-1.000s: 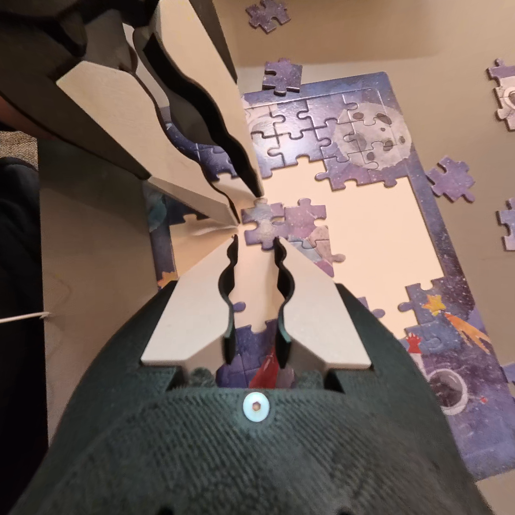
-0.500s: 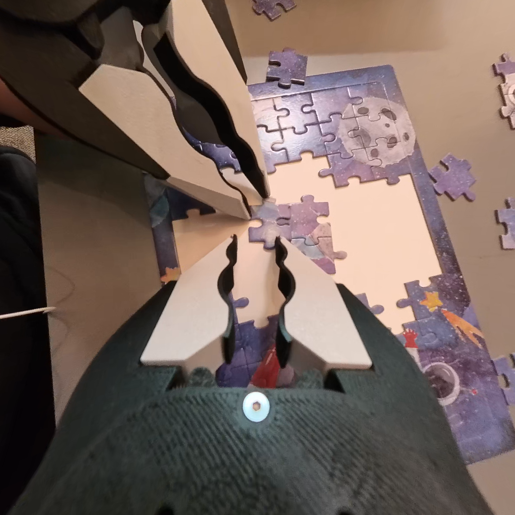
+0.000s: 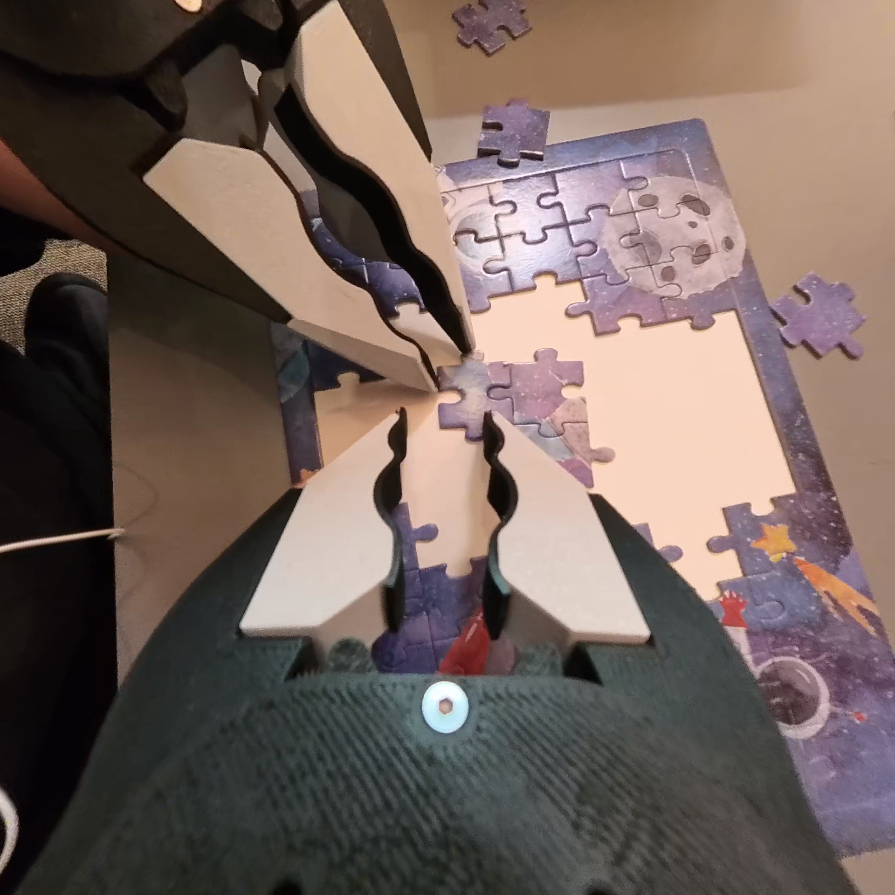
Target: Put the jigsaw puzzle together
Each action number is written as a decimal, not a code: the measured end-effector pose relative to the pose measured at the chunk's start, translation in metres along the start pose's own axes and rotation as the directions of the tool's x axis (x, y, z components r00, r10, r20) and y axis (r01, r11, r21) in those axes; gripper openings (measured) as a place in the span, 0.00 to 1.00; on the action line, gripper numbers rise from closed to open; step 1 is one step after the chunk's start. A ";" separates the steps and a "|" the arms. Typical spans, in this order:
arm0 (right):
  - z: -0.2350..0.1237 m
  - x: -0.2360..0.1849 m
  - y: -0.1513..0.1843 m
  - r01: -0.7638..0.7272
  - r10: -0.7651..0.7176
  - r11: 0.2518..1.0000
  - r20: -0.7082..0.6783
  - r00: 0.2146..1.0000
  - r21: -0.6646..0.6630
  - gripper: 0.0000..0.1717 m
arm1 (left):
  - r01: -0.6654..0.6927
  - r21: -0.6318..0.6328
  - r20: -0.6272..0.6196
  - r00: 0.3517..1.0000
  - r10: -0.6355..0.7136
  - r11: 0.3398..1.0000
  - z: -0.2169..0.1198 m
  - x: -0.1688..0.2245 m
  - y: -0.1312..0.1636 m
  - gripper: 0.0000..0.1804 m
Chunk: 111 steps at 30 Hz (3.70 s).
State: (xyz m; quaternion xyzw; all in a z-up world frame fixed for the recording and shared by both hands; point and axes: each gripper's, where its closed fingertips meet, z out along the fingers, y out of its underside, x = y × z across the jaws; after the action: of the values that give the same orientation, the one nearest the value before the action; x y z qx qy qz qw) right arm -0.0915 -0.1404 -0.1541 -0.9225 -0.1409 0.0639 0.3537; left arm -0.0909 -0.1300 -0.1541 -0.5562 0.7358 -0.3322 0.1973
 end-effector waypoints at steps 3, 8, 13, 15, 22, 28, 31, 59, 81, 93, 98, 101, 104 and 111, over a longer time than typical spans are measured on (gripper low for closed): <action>0.001 0.000 0.000 0.000 0.000 1.000 0.006 1.000 -0.002 0.18 | 0.003 0.001 0.001 1.000 -0.003 1.000 0.000 -0.001 0.000 0.09; 0.001 -0.001 -0.001 0.000 0.000 1.000 0.014 1.000 -0.008 0.19 | 0.000 0.007 0.006 1.000 0.000 1.000 0.000 -0.001 -0.001 0.08; 0.001 0.000 -0.003 0.004 -0.004 1.000 0.015 1.000 0.001 0.19 | -0.004 0.037 -0.001 1.000 0.004 0.999 -0.001 0.000 -0.006 0.08; 0.002 0.000 -0.002 0.002 -0.002 1.000 0.020 1.000 -0.003 0.20 | 0.003 0.035 -0.005 1.000 -0.003 0.999 0.002 0.000 -0.005 0.07; 0.002 -0.002 -0.003 0.008 -0.008 1.000 0.027 1.000 -0.003 0.21 | 0.022 0.021 -0.022 1.000 -0.021 1.000 0.005 0.003 -0.003 0.02; 0.003 -0.001 -0.004 0.011 -0.011 1.000 0.026 1.000 -0.007 0.21 | 0.021 0.021 -0.016 1.000 -0.021 1.000 0.005 0.002 -0.003 0.03; 0.003 -0.001 -0.003 0.006 -0.006 1.000 0.034 0.999 -0.009 0.21 | 0.021 0.019 -0.014 1.000 -0.021 1.000 0.005 0.003 -0.003 0.03; -0.138 0.118 0.037 -0.071 0.291 0.897 -0.462 0.838 0.437 0.06 | 0.099 0.201 0.219 0.965 -0.143 0.975 -0.047 -0.080 -0.003 0.00; -0.130 0.110 0.053 -0.075 0.295 0.900 -0.473 0.830 0.430 0.10 | 0.014 0.013 -0.023 1.000 -0.014 1.000 0.002 -0.001 0.003 0.20; -0.127 0.109 0.051 -0.082 0.298 0.894 -0.448 0.843 0.440 0.11 | 0.029 0.011 -0.017 0.999 -0.029 1.000 0.005 -0.003 0.000 0.12; -0.127 0.109 0.052 -0.085 0.300 0.894 -0.447 0.842 0.440 0.11 | 0.017 0.022 -0.009 1.000 -0.017 1.000 0.003 -0.003 -0.002 0.12; -0.127 0.109 0.052 -0.087 0.301 0.894 -0.447 0.842 0.440 0.11 | 0.017 0.046 -0.003 1.000 -0.017 0.999 -0.001 -0.004 -0.006 0.12; -0.127 0.110 0.052 -0.087 0.301 0.894 -0.448 0.842 0.439 0.11 | 0.015 0.069 0.003 1.000 -0.015 0.997 -0.005 -0.005 -0.010 0.12; -0.127 0.109 0.052 -0.083 0.300 0.894 -0.449 0.841 0.441 0.11 | -0.003 0.071 -0.034 0.999 0.005 0.997 -0.002 0.005 -0.012 0.12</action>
State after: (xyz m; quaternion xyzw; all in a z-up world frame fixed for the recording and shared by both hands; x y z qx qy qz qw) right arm 0.0514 -0.2248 -0.0965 -0.8225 0.0683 -0.1168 0.5525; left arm -0.0853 -0.1360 -0.1433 -0.5417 0.7277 -0.3672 0.2053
